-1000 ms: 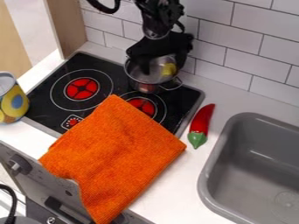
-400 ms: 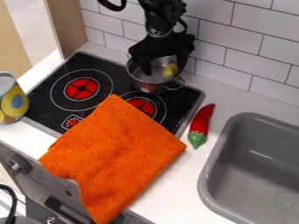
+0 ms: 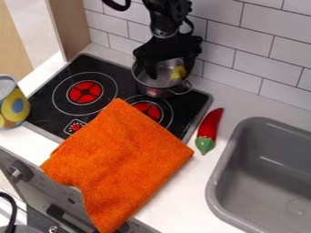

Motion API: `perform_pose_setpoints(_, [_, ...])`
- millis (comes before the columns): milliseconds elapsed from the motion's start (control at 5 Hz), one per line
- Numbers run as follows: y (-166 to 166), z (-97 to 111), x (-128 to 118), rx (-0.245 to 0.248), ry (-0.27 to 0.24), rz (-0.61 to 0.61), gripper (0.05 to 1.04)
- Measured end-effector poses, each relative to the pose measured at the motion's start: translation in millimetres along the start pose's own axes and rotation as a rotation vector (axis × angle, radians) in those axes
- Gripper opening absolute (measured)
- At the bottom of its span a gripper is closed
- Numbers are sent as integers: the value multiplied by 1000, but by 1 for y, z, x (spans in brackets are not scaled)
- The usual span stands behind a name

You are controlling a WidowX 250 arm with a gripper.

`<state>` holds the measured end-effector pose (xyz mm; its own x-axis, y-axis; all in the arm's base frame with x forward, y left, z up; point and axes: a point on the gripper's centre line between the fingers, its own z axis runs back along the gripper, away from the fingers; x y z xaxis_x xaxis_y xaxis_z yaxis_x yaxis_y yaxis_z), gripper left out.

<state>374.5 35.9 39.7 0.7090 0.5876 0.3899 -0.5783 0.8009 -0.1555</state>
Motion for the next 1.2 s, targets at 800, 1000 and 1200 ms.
perform_pose_setpoints(800, [7, -20, -5, 49, 85, -14, 705])
perform_pose_setpoints(1000, [5, -25, -6, 48, 103, -27, 406])
perform_pose_setpoints(1200, [4, -25, -5, 44, 113, -12, 260])
